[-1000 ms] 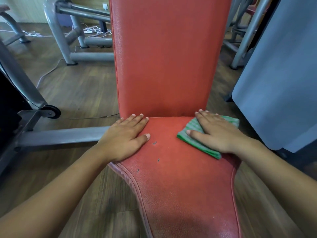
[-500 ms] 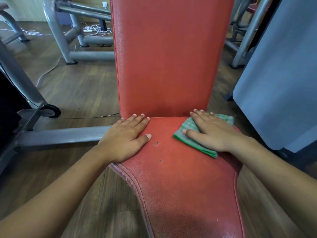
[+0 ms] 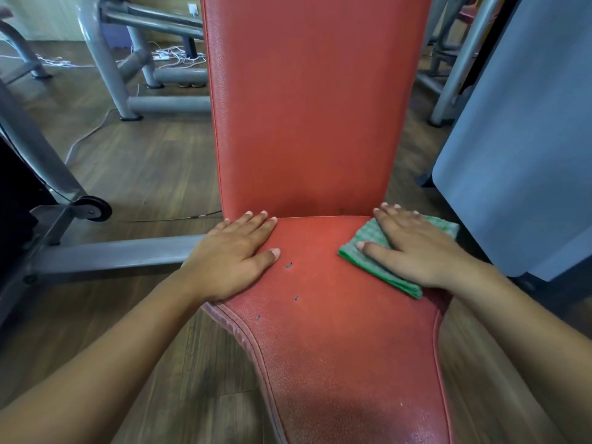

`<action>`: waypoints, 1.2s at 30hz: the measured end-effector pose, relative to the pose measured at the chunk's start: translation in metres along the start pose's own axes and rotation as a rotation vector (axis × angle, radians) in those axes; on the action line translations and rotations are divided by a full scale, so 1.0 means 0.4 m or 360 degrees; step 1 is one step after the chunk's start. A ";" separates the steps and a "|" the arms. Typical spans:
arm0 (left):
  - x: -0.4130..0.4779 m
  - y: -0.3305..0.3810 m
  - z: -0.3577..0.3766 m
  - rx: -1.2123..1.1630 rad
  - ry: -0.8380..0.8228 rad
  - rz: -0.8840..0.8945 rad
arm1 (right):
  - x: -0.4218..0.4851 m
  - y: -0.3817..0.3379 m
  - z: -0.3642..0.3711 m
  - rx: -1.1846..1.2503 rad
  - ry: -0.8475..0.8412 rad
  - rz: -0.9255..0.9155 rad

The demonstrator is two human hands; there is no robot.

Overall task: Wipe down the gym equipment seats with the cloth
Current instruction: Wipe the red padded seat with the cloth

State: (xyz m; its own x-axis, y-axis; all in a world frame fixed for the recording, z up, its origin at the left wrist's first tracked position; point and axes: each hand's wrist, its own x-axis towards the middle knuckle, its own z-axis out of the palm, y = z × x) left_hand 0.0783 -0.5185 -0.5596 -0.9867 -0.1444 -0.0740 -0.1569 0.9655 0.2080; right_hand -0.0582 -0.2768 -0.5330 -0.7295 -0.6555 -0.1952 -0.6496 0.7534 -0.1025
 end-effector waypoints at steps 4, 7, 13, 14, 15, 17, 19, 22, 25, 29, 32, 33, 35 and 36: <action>-0.001 0.000 -0.001 0.0011 0.0001 -0.0001 | -0.023 -0.072 0.015 0.0032 -0.0006 -0.0398; -0.002 -0.001 -0.002 0.0007 0.0004 0.0002 | -0.112 -0.072 0.015 0.0143 -0.0005 -0.0522; 0.003 -0.002 0.003 0.0012 0.0007 -0.0008 | -0.058 0.003 0.003 0.0059 0.0027 -0.0079; 0.004 -0.003 0.003 0.0017 0.0005 -0.0008 | -0.036 -0.005 0.005 0.0036 0.0029 -0.0072; 0.005 -0.003 0.003 0.0022 0.0003 -0.0007 | -0.022 -0.018 0.007 0.0017 0.0033 -0.0104; 0.004 -0.003 0.003 0.0029 0.0002 -0.0006 | -0.027 -0.051 0.015 0.0001 0.0041 -0.0279; 0.002 -0.003 0.002 0.0020 0.0007 0.0002 | -0.077 -0.076 0.021 0.0073 0.0048 -0.0491; -0.001 -0.005 0.002 -0.0012 0.0009 -0.0004 | -0.138 -0.041 0.023 0.0153 0.0057 -0.0540; 0.002 -0.002 0.001 0.0003 0.0005 -0.0013 | -0.120 0.039 0.015 0.0189 0.0169 -0.0311; 0.002 0.001 0.001 -0.0004 -0.0006 -0.0018 | -0.046 0.064 0.007 0.0136 0.0168 -0.0132; 0.000 -0.002 0.000 0.0004 0.0000 -0.0009 | -0.061 0.003 0.012 0.0029 0.0134 -0.0344; 0.000 -0.002 0.000 0.0004 0.0003 -0.0005 | -0.088 -0.020 0.017 0.0051 0.0128 -0.0440; 0.000 -0.003 0.002 0.0003 0.0006 -0.0004 | -0.153 -0.045 0.030 0.0175 0.0121 -0.0583; 0.001 -0.003 0.002 0.0006 0.0005 -0.0004 | -0.179 -0.041 0.036 0.0241 0.0116 -0.0606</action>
State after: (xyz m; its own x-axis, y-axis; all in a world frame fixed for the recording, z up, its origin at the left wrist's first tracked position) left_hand 0.0782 -0.5197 -0.5606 -0.9864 -0.1479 -0.0712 -0.1595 0.9659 0.2039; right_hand 0.0076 -0.2416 -0.5312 -0.4603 -0.8866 -0.0465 -0.8409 0.4522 -0.2974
